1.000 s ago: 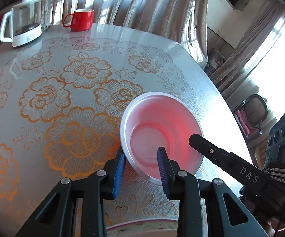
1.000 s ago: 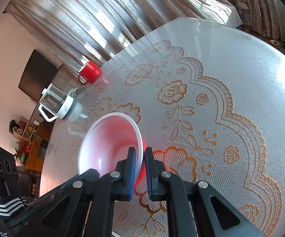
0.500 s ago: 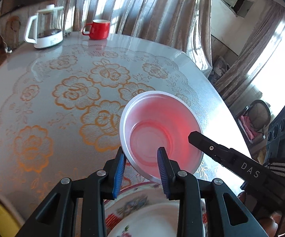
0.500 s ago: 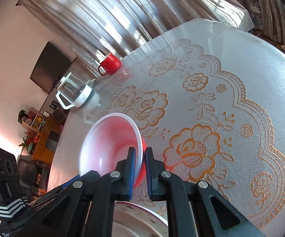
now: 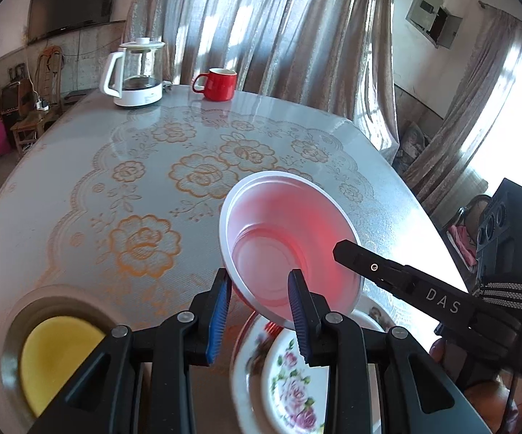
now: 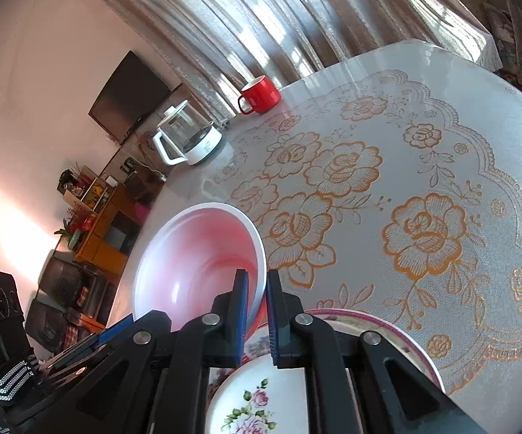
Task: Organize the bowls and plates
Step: 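Lift the red bowl and carry it over the yellow bowl, then lower the red bowl into the yellow bowl inside the steel bowl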
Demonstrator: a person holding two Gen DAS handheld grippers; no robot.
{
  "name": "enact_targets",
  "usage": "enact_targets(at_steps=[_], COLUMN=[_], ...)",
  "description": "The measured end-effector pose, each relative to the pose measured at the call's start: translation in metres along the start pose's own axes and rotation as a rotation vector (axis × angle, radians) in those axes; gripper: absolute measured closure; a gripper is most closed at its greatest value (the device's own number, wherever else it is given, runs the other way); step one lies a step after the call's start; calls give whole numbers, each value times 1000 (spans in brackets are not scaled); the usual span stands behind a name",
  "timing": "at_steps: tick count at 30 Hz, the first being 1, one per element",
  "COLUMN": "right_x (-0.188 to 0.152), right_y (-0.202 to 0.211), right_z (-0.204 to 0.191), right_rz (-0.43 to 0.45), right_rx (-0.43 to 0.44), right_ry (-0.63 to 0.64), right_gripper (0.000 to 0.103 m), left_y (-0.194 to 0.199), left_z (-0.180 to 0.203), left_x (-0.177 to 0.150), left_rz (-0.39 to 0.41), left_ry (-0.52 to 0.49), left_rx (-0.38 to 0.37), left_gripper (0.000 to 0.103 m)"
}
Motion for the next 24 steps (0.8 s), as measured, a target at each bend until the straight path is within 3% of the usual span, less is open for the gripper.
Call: enact_targets(at_steps=[24], right_x=[-88], right_y=[-11], right_z=[-131], right_rz=[-135], right_rx=[145], right_ry=[215], right_gripper=[94], left_y=[111], left_z=[-108], left_x=[-59], left_rz=[100], left_ry=[193], left_rx=[33], left_gripper=[71])
Point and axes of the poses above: each gripper's, at about its wrist camera, not at the fingertips, and y roughly against the way its jaws point, z to its right, x to its top, the point moved 9 cm from there along -y, roughly the way its jaws point, and after that the axes turned 9 degrees about -x, right-handed, at the moved point
